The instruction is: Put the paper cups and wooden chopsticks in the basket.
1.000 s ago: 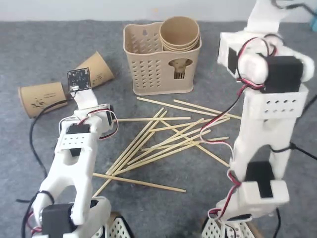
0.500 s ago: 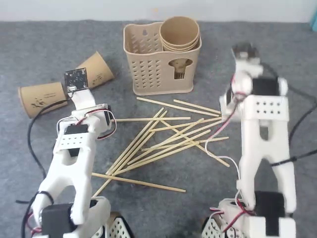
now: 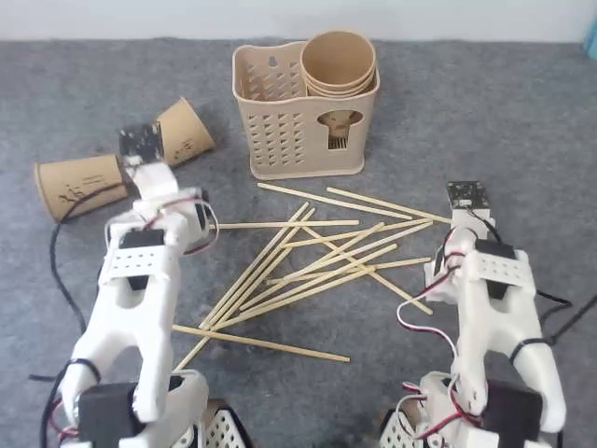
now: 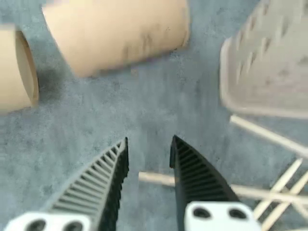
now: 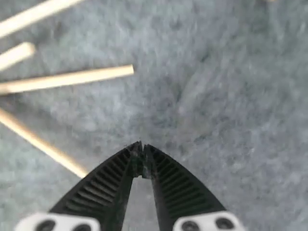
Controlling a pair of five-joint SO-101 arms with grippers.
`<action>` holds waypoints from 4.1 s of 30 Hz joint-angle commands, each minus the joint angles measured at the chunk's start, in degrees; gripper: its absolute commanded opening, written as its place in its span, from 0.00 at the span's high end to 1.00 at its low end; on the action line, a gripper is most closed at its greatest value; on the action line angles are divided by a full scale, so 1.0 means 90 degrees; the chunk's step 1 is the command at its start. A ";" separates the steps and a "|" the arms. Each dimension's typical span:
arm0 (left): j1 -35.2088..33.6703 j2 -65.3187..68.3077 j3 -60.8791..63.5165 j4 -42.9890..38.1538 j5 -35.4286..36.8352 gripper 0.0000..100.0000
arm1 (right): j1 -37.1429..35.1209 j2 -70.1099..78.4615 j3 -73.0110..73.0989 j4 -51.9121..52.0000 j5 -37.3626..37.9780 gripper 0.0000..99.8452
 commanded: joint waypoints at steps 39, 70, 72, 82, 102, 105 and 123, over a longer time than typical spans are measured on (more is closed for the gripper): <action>0.0400 1.0579 -1.6640 0.5656 -0.0772 0.87 | 0.0063 -0.0278 0.0020 -0.0337 0.0107 0.99; -0.1709 0.8947 -1.6786 0.8156 -0.3204 0.87 | 0.0063 -0.0249 0.0010 -0.0415 0.0107 0.99; -0.1983 0.8850 -1.6777 0.8156 -0.3204 0.87 | 0.0063 -0.0239 0.0010 -0.0415 0.0107 0.99; -0.3096 0.8830 -1.6777 0.8176 -0.3194 0.87 | -0.0063 -0.0239 0.0020 -0.0415 0.0107 0.99; -0.2774 0.5333 -1.1228 0.8078 -0.3536 0.87 | -0.0083 -0.0239 0.0020 -0.0415 0.0107 0.99; -0.2686 0.4855 -1.1092 0.7814 -0.3507 0.86 | -0.0083 -0.0239 0.0029 -0.0415 0.0107 0.99; -0.2637 0.7101 -1.1492 0.4005 -0.0293 0.87 | -0.0063 -0.0239 0.0049 -0.0376 0.0107 0.99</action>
